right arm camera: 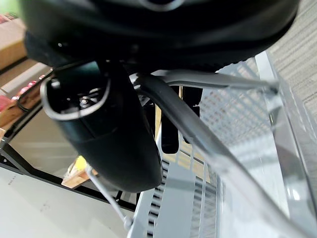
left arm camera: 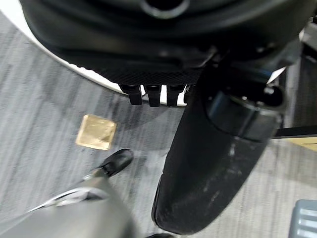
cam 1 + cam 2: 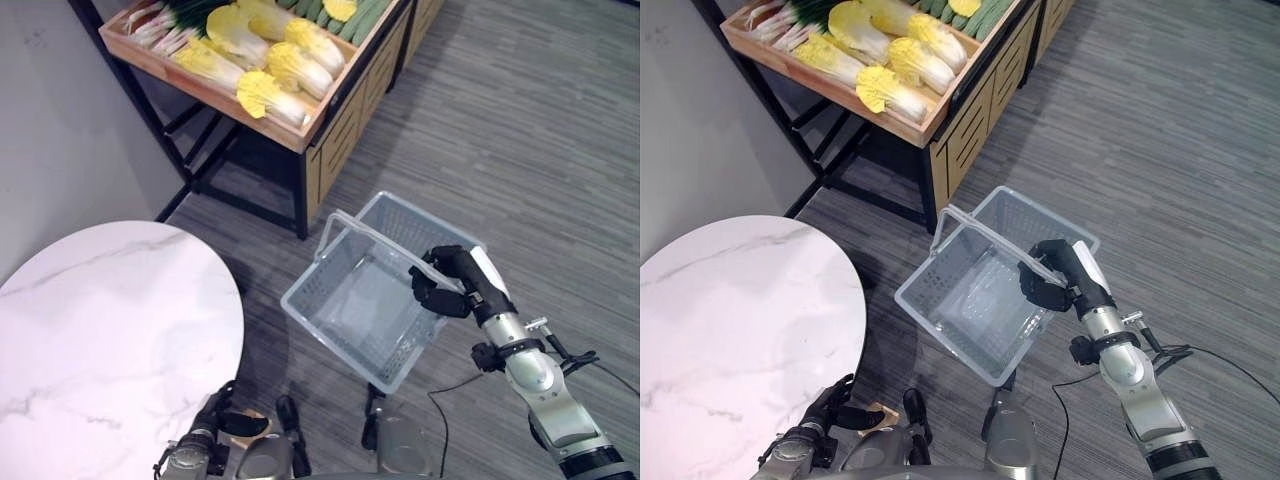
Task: Get the vegetables into the basket
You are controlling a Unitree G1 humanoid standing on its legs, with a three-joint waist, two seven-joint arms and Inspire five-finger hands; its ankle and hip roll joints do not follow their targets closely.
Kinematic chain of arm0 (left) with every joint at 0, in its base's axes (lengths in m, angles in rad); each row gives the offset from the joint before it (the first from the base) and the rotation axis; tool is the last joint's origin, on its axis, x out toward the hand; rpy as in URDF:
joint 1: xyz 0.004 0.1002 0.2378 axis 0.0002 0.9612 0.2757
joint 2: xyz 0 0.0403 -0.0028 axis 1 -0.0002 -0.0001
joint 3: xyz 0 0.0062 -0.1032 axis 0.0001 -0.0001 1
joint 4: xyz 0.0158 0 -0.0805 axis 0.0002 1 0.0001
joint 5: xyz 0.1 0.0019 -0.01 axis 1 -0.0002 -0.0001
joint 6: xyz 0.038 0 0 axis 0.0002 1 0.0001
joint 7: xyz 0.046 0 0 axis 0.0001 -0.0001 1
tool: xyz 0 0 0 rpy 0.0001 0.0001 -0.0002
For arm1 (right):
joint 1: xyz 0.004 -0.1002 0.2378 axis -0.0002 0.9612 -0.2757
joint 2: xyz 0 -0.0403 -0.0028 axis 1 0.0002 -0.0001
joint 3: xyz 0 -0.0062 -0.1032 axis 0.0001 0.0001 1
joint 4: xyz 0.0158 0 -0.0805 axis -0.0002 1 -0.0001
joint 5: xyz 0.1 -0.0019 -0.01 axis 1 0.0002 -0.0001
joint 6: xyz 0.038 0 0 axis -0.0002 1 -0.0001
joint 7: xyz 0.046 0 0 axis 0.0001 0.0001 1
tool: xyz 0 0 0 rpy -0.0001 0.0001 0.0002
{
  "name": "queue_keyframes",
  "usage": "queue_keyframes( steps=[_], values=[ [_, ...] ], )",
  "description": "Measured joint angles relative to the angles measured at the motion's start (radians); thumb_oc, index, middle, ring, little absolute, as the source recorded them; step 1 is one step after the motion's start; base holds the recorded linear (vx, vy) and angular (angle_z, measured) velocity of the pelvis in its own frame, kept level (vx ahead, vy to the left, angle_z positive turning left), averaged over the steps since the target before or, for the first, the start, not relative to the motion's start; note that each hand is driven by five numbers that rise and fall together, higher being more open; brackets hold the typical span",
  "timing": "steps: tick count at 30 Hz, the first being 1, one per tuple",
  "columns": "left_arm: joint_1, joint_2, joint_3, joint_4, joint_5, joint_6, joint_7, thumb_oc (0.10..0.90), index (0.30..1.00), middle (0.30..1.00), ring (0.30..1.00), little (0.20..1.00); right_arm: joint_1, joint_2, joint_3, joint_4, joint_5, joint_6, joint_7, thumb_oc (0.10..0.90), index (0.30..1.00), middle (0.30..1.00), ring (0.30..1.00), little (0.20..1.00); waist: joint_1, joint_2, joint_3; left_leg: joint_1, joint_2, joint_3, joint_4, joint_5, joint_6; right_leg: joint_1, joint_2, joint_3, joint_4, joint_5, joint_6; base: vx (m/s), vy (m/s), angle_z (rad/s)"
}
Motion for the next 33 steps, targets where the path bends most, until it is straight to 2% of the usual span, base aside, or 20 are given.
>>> queue_keyframes(
  steps=[1,2,5,6,7,8,11,12,15,17,18,19,20,23,24,25,26,27,29,33],
  values=[
    [0.000,0.001,0.001,-0.002,0.000,-0.002,0.002,0.900,1.000,1.000,1.000,1.000,-0.001,-0.003,0.000,-0.003,0.000,0.000,0.000,0.400,0.300,0.300,0.300,0.300,0.004,0.006,0.003,0.000,0.013,0.002,0.001,-0.005,0.008,-0.002,-0.005,-0.005,0.056,-0.044,0.000,-0.01,0.019,-0.37],
    [0.004,0.010,0.000,-0.003,0.000,-0.002,0.001,0.900,1.000,1.000,1.000,1.000,-0.002,-0.006,0.000,-0.010,0.000,0.000,0.002,0.400,0.300,0.300,0.300,0.300,0.021,0.005,0.002,0.004,0.026,0.023,0.001,-0.002,0.003,0.000,-0.029,-0.044,0.143,-0.111,0.000,-0.03,-0.090,-0.40],
    [0.021,0.012,-0.001,-0.003,0.001,0.008,-0.004,0.900,1.000,1.000,1.000,1.000,-0.012,-0.007,0.001,-0.037,0.000,-0.004,0.013,0.400,0.300,0.300,0.300,0.300,0.034,0.000,0.000,0.006,0.037,0.059,0.001,0.014,-0.021,0.045,-0.054,-0.126,0.139,-0.182,0.006,-0.03,-0.114,-0.45],
    [0.027,0.010,0.002,-0.002,-0.002,0.009,-0.006,0.900,1.000,1.000,1.000,1.000,-0.024,-0.008,0.005,-0.049,0.000,-0.010,0.020,0.400,0.300,0.300,0.300,0.300,0.044,-0.003,-0.001,0.006,0.038,0.079,0.002,0.018,-0.030,0.065,-0.046,-0.165,0.083,-0.189,-0.018,-0.04,-0.152,-0.50],
    [0.024,0.000,0.005,-0.002,-0.002,0.013,-0.004,0.900,1.000,1.000,1.000,1.000,-0.031,-0.015,0.005,-0.049,0.000,-0.013,0.020,0.400,0.300,0.300,0.300,0.300,0.038,0.012,0.002,0.003,0.049,0.078,0.004,0.023,-0.037,0.076,-0.023,-0.161,0.058,-0.174,-0.049,-0.04,-0.240,-0.53],
    [0.026,-0.012,0.005,-0.007,-0.001,0.012,-0.007,0.900,1.000,1.000,1.000,1.000,-0.027,-0.023,0.003,-0.047,0.000,-0.013,0.020,0.400,0.300,0.300,0.300,0.300,0.026,0.035,-0.002,0.003,0.075,0.075,0.019,0.027,-0.042,0.102,0.027,-0.154,-0.004,-0.157,-0.069,-0.02,-0.212,-0.30],
    [0.025,-0.019,0.005,-0.006,0.001,0.012,-0.010,0.900,1.000,1.000,1.000,1.000,-0.025,-0.040,-0.003,-0.048,0.001,-0.013,0.023,0.400,0.300,0.300,0.300,0.300,0.018,0.042,-0.003,0.008,0.127,0.069,0.072,0.030,-0.050,0.144,0.084,-0.129,-0.081,-0.143,-0.087,-0.01,-0.177,-0.38],
    [0.024,-0.028,0.006,-0.004,0.008,0.009,-0.012,0.900,1.000,1.000,1.000,1.000,-0.025,-0.048,-0.009,-0.048,0.001,-0.013,0.022,0.400,0.300,0.300,0.300,0.300,0.005,0.049,-0.004,0.004,0.143,0.063,0.091,0.039,-0.076,0.151,0.094,-0.128,-0.088,-0.146,-0.087,0.01,-0.234,-0.24],
    [0.026,-0.044,0.006,-0.006,0.016,0.005,-0.015,0.900,1.000,1.000,1.000,1.000,-0.025,-0.071,-0.017,-0.047,0.001,-0.013,0.024,0.400,0.300,0.300,0.300,0.300,-0.006,0.050,-0.003,-0.002,0.173,0.051,0.161,0.054,-0.107,0.180,0.118,-0.104,-0.127,-0.144,-0.091,0.02,-0.065,-0.26],
    [0.031,-0.046,0.007,-0.021,0.013,0.002,-0.014,0.900,1.000,1.000,1.000,1.000,-0.027,-0.082,-0.017,-0.046,0.002,-0.013,0.025,0.400,0.300,0.300,0.300,0.300,0.016,0.033,0.007,-0.039,0.181,-0.051,0.263,0.024,-0.138,0.187,0.121,-0.046,-0.141,-0.128,-0.140,0.02,0.006,-0.77],
    [0.039,-0.064,0.012,-0.049,0.011,-0.010,-0.012,0.900,1.000,1.000,1.000,1.000,-0.031,-0.096,-0.023,-0.043,0.002,-0.013,0.026,0.400,0.300,0.300,0.300,0.300,0.027,0.035,0.011,-0.060,0.157,-0.194,0.217,-0.020,-0.204,0.172,0.120,0.008,-0.141,-0.127,-0.139,0.08,0.026,-0.85],
    [0.038,-0.066,0.011,-0.053,0.012,-0.010,-0.013,0.900,1.000,1.000,1.000,1.000,-0.032,-0.097,-0.028,-0.039,0.002,-0.013,0.023,0.400,0.300,0.300,0.300,0.300,0.023,0.040,0.015,-0.069,0.138,-0.265,0.168,-0.026,-0.212,0.171,0.120,0.014,-0.141,-0.129,-0.139,0.12,0.052,-0.83],
    [0.038,-0.069,0.006,-0.058,0.012,-0.013,-0.012,0.900,1.000,1.000,1.000,1.000,-0.032,-0.099,-0.034,-0.035,0.002,-0.013,0.018,0.400,0.300,0.300,0.300,0.300,0.024,0.046,0.017,-0.076,0.132,-0.311,0.104,-0.018,-0.211,0.168,0.124,0.026,-0.141,-0.135,-0.143,0.13,0.076,-0.37],
    [0.012,-0.075,-0.002,-0.044,0.007,-0.015,-0.012,0.900,1.000,1.000,1.000,1.000,-0.030,-0.106,-0.069,-0.010,0.002,-0.013,0.011,0.400,0.300,0.300,0.300,0.300,0.012,0.078,0.012,-0.163,0.132,-0.311,0.058,0.034,-0.202,0.164,0.141,0.031,-0.146,-0.141,-0.148,0.13,0.101,-0.29],
    [0.005,-0.078,-0.003,-0.043,0.005,-0.017,-0.012,0.900,1.000,1.000,1.000,1.000,-0.023,-0.112,-0.079,-0.003,0.002,-0.013,0.010,0.400,0.300,0.300,0.300,0.300,0.010,0.071,0.018,-0.180,0.128,-0.303,0.062,0.044,-0.189,0.164,0.147,0.038,-0.147,-0.142,-0.140,0.16,0.152,-0.34],
    [-0.002,-0.079,-0.007,-0.035,0.008,-0.015,-0.013,0.900,1.000,1.000,1.000,1.000,-0.008,-0.122,-0.080,0.011,0.000,-0.013,0.010,0.400,0.300,0.300,0.300,0.300,0.009,0.086,0.013,-0.172,0.116,-0.275,0.064,0.046,-0.175,0.178,0.147,0.050,-0.143,-0.145,-0.127,0.12,0.128,-0.37],
    [-0.002,-0.079,-0.011,-0.034,0.016,-0.015,-0.014,0.900,1.000,1.000,1.000,1.000,0.006,-0.140,-0.079,0.022,-0.001,-0.013,0.010,0.400,0.300,0.300,0.300,0.300,0.000,0.093,0.009,-0.158,0.101,-0.267,0.054,0.049,-0.144,0.184,0.149,0.057,-0.142,-0.150,-0.114,0.08,0.083,-0.35],
    [-0.002,-0.075,-0.008,-0.035,0.016,-0.014,-0.011,0.900,1.000,1.000,1.000,1.000,0.010,-0.138,-0.079,0.038,-0.001,-0.013,0.009,0.400,0.300,0.300,0.300,0.300,0.002,0.088,0.011,-0.152,0.094,-0.268,0.044,0.086,-0.113,0.187,0.143,0.067,-0.141,-0.153,-0.096,0.11,0.119,-0.24],
    [-0.001,-0.064,-0.010,-0.043,0.019,-0.009,-0.008,0.900,1.000,1.000,1.000,1.000,0.024,-0.134,-0.079,0.083,-0.032,-0.016,0.007,0.400,0.300,0.300,0.300,0.300,-0.009,0.062,0.010,-0.121,0.050,-0.249,0.008,0.091,-0.085,0.190,0.101,0.086,-0.132,-0.150,-0.055,0.10,0.107,-0.09],
    [0.003,-0.033,-0.009,-0.065,0.038,-0.008,0.008,0.900,1.000,1.000,1.000,1.000,0.034,-0.117,-0.079,0.273,-0.103,-0.013,-0.012,0.400,0.300,0.300,0.300,0.300,0.015,0.046,0.007,-0.084,-0.008,-0.220,0.000,0.082,-0.052,0.204,0.042,0.097,-0.108,-0.167,-0.031,0.08,0.056,-0.03]
  ],
)
